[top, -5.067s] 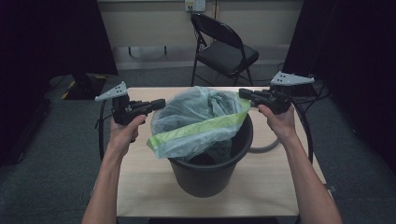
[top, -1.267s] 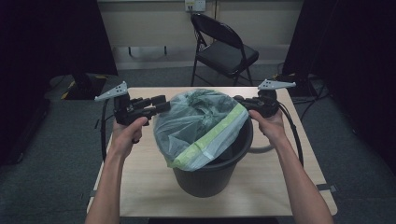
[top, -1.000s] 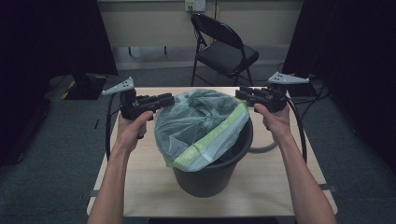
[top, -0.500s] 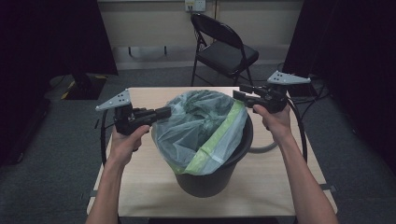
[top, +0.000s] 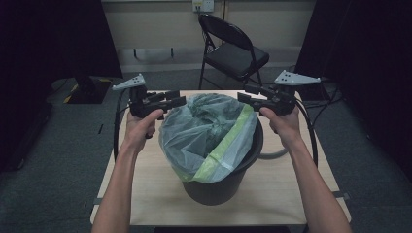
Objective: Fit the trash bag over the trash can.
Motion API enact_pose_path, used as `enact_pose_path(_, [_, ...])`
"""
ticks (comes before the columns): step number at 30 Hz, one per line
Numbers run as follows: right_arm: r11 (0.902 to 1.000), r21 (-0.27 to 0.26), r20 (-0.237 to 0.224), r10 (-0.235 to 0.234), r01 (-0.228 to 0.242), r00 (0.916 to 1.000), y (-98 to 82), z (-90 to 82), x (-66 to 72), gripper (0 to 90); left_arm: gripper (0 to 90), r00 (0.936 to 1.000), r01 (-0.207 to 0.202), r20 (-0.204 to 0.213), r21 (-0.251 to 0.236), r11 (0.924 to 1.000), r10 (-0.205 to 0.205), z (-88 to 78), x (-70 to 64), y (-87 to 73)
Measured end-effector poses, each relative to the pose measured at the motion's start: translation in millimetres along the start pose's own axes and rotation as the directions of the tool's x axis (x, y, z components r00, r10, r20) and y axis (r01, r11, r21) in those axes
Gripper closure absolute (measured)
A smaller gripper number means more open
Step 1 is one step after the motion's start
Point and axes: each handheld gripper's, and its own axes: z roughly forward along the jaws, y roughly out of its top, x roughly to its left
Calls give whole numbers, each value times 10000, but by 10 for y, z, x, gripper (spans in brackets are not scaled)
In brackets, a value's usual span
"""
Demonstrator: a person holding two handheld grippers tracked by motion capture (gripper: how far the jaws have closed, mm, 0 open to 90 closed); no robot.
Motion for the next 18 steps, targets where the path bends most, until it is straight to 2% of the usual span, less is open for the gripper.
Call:
enact_pose_path(1, [10000, 13, -14, -4, 4, 10000, -2, -4, 5, 510, 492, 9998, 123, 179, 2, 9999, -123, 11, 14, -17])
enact_pose_path(3, [10000, 54, -4, -32, 32, 10000, -6, -10, 15, 505, 622, 9995, -32, 323, 28, 10000, 31, 0, 19, -41])
enact_pose_path(5, [9999, 87, 24, -78, 78, 10000, -11, -21, 23, 493, 759, 9997, -142, 190, -71, 9999, 143, -28, 4, -61])
enact_pose_path(7, [10000, 20, 93, -29, 28, 10000, -18, -31, 16, 473, 801, 9996, -160, 218, -296, 9994, 166, -87, 11, -66])
enact_pose_path(8, [10000, 11, 116, 1, -1, 9999, -22, -32, 12, 472, 864, 9997, -205, 154, -348, 9992, 211, -120, 10, -66])
enact_pose_path(9, [10000, 22, 104, 3, -3, 9999, -28, -34, 10, 469, 890, 9996, -211, 188, -342, 9992, 218, -148, 12, -73])
enact_pose_path(13, [9999, 164, 100, -12, 10, 9999, -54, -40, 23, 455, 900, 9993, -341, -165, -413, 9986, 334, -264, -51, -114])
enact_pose_path(18, [9996, 282, 99, 93, -96, 9999, -73, -66, 26, 430, 900, 9989, -365, -320, -551, 9978, 348, -435, -131, -216])
